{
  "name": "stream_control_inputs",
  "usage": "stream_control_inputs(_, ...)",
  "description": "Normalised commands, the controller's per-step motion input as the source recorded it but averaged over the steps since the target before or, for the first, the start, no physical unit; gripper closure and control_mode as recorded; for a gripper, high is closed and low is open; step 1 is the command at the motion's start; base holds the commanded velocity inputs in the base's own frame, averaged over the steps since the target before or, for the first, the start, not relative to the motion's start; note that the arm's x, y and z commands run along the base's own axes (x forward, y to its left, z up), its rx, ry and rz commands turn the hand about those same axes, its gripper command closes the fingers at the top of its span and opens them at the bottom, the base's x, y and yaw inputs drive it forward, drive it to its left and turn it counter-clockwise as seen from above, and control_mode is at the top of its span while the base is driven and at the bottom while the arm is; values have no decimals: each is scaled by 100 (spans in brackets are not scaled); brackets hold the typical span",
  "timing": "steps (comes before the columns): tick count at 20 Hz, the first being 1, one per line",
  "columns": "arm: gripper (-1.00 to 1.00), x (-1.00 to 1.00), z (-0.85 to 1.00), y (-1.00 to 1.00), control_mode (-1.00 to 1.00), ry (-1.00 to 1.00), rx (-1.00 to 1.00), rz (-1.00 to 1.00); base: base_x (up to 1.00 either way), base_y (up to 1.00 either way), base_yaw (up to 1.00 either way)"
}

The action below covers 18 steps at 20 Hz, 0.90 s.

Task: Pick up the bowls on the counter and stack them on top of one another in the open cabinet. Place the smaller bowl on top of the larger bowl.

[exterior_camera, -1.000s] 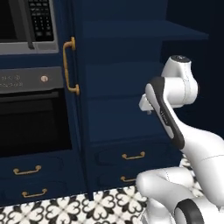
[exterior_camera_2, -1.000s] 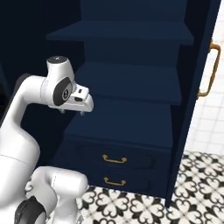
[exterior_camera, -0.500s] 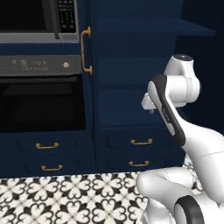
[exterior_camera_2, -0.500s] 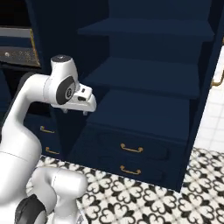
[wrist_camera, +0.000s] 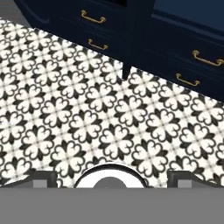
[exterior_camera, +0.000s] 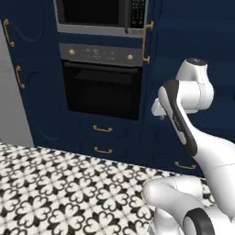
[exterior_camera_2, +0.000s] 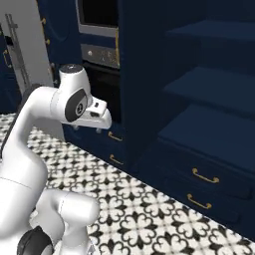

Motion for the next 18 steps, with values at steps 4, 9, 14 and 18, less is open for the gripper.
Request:
stream_control_inputs(4, -100, 0, 0, 0, 100, 0, 0, 0, 44, 46, 62)
stream_control_inputs(9, -100, 0, 0, 0, 100, 0, 0, 0, 76, 13, 65)
stream_control_inputs(14, -100, 0, 0, 0, 100, 0, 0, 0, 100, 5, 60)
stream_control_inputs(18, -100, 0, 0, 0, 100, 0, 0, 0, 88, 0, 72)
